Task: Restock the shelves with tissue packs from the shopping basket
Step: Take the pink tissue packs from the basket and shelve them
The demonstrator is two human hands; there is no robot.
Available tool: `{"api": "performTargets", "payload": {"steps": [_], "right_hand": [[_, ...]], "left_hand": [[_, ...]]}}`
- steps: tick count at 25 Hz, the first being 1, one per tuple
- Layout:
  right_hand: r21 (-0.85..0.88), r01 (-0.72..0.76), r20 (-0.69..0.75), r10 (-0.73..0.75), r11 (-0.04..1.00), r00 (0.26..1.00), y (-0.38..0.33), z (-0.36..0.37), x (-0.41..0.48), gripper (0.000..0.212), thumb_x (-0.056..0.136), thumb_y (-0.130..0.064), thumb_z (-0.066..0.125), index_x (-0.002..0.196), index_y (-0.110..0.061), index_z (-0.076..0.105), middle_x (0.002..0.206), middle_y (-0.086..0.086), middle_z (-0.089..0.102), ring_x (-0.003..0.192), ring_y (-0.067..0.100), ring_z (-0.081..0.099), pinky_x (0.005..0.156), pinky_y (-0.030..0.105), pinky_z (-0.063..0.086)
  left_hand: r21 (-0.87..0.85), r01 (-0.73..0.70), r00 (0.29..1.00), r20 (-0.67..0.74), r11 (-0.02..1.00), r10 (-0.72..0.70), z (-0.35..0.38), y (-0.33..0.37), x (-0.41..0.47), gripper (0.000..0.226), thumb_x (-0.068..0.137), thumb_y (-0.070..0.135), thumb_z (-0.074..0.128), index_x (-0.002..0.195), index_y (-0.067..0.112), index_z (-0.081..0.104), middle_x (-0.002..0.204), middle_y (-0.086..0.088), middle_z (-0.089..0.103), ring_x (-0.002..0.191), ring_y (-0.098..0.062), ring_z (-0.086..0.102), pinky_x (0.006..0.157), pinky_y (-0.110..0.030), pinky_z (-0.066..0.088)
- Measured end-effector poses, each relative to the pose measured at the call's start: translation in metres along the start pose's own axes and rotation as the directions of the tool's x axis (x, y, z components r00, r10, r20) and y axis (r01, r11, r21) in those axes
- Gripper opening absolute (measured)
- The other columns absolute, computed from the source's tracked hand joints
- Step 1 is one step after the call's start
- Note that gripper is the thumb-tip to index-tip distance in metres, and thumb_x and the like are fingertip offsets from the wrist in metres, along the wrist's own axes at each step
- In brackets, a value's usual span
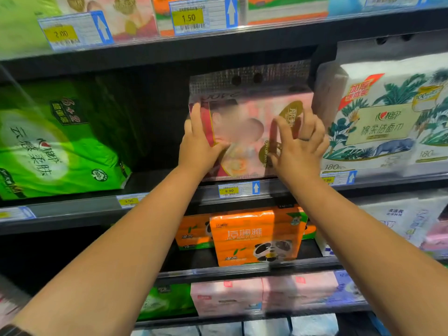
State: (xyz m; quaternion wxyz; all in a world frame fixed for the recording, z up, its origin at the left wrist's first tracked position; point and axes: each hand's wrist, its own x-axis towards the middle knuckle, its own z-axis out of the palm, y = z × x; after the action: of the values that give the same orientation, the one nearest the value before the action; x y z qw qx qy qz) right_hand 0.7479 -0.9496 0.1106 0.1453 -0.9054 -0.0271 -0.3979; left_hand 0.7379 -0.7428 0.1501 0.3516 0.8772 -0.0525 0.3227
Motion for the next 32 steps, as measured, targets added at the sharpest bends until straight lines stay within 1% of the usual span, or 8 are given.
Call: {"api": "performTargets", "payload": {"steps": [3, 6, 10, 15, 23, 28, 30, 32], "right_hand": [[-0.077, 0.085, 0.007, -0.085, 0.993, 0.996, 0.003, 0.013, 0.004, 0.085, 0.070, -0.029, 0.078, 0.139, -0.037, 0.029, 0.156, 0.014, 0.007, 0.133, 0.037, 0.013, 0.104, 0.056, 0.023], [-0.075, 0.117, 0.045, -0.113, 0.990, 0.993, 0.006, 0.018, 0.013, 0.086, 0.072, -0.027, 0.077, 0.144, -0.034, 0.030, 0.156, 0.017, 0.012, 0.135, 0.047, 0.017, 0.103, 0.058, 0.035], [-0.152, 0.147, 0.231, -0.109, 0.977, 0.967, 0.005, 0.022, 0.016, 0.104, 0.070, -0.041, 0.081, 0.151, -0.036, 0.016, 0.158, 0.020, 0.000, 0.141, 0.052, -0.001, 0.114, 0.058, 0.017], [-0.214, 0.124, 0.180, -0.085, 0.969, 0.980, 0.011, 0.030, 0.026, 0.090, 0.077, -0.020, 0.075, 0.142, -0.037, 0.015, 0.153, 0.019, 0.004, 0.136, 0.052, 0.012, 0.106, 0.052, 0.034], [-0.157, 0.114, 0.224, -0.076, 0.981, 0.972, 0.013, 0.022, 0.021, 0.089, 0.076, -0.024, 0.076, 0.144, -0.037, 0.020, 0.156, 0.016, 0.002, 0.140, 0.048, 0.009, 0.102, 0.052, 0.039], [-0.118, 0.093, 0.227, -0.064, 0.989, 0.972, 0.007, 0.007, -0.002, 0.071, 0.078, -0.043, 0.072, 0.138, -0.026, 0.040, 0.152, 0.018, 0.024, 0.128, 0.044, 0.034, 0.102, 0.050, 0.037], [-0.102, 0.078, 0.204, -0.056, 0.992, 0.977, 0.005, 0.002, -0.016, 0.059, 0.081, -0.040, 0.069, 0.133, -0.022, 0.048, 0.143, 0.018, 0.039, 0.119, 0.042, 0.042, 0.097, 0.049, 0.039], [-0.081, 0.047, 0.183, -0.031, 0.996, 0.983, 0.006, -0.006, -0.032, 0.054, 0.084, -0.038, 0.065, 0.133, -0.020, 0.051, 0.137, 0.016, 0.046, 0.116, 0.042, 0.044, 0.093, 0.048, 0.041]], "left_hand": [[0.163, -0.024, 0.997, 0.073, 0.986, 0.012, 0.009, -0.008, 0.005, 0.113, 0.069, 0.037, 0.084, 0.151, 0.026, 0.006, 0.139, -0.015, 0.027, 0.115, -0.035, 0.049, 0.089, -0.043, 0.050], [0.282, -0.074, 0.986, 0.165, 0.957, 0.027, 0.017, -0.013, 0.008, 0.108, 0.066, 0.038, 0.085, 0.147, 0.027, 0.015, 0.136, -0.016, 0.024, 0.113, -0.036, 0.046, 0.090, -0.042, 0.047], [0.334, -0.069, 0.983, 0.181, 0.940, 0.008, 0.025, -0.011, 0.017, 0.097, 0.067, 0.042, 0.084, 0.141, 0.022, 0.025, 0.143, -0.020, 0.019, 0.115, -0.040, 0.047, 0.092, -0.046, 0.047], [0.366, -0.089, 0.986, 0.166, 0.927, 0.029, 0.033, -0.012, 0.018, 0.098, 0.067, 0.047, 0.083, 0.142, 0.027, 0.023, 0.152, -0.019, 0.006, 0.113, -0.042, 0.049, 0.091, -0.049, 0.048], [0.419, -0.112, 0.980, 0.197, 0.901, 0.030, 0.026, -0.008, 0.011, 0.098, 0.070, 0.051, 0.079, 0.144, 0.029, 0.019, 0.139, -0.018, 0.021, 0.117, -0.036, 0.043, 0.087, -0.047, 0.051], [0.396, -0.178, 0.984, 0.091, 0.901, 0.155, 0.017, -0.005, -0.016, 0.088, 0.076, 0.055, 0.072, 0.146, 0.028, 0.027, 0.156, -0.018, 0.008, 0.144, -0.037, 0.010, 0.114, -0.051, 0.026], [0.398, -0.233, 0.972, 0.059, 0.887, 0.229, 0.012, -0.005, -0.029, 0.077, 0.080, 0.049, 0.069, 0.145, 0.025, 0.035, 0.158, -0.015, 0.011, 0.146, -0.036, 0.008, 0.118, -0.051, 0.014], [0.377, -0.307, 0.952, 0.109, 0.874, 0.287, 0.006, -0.005, -0.042, 0.069, 0.082, 0.044, 0.068, 0.142, 0.023, 0.040, 0.155, -0.012, 0.025, 0.145, -0.033, 0.015, 0.119, -0.049, 0.013]]}}
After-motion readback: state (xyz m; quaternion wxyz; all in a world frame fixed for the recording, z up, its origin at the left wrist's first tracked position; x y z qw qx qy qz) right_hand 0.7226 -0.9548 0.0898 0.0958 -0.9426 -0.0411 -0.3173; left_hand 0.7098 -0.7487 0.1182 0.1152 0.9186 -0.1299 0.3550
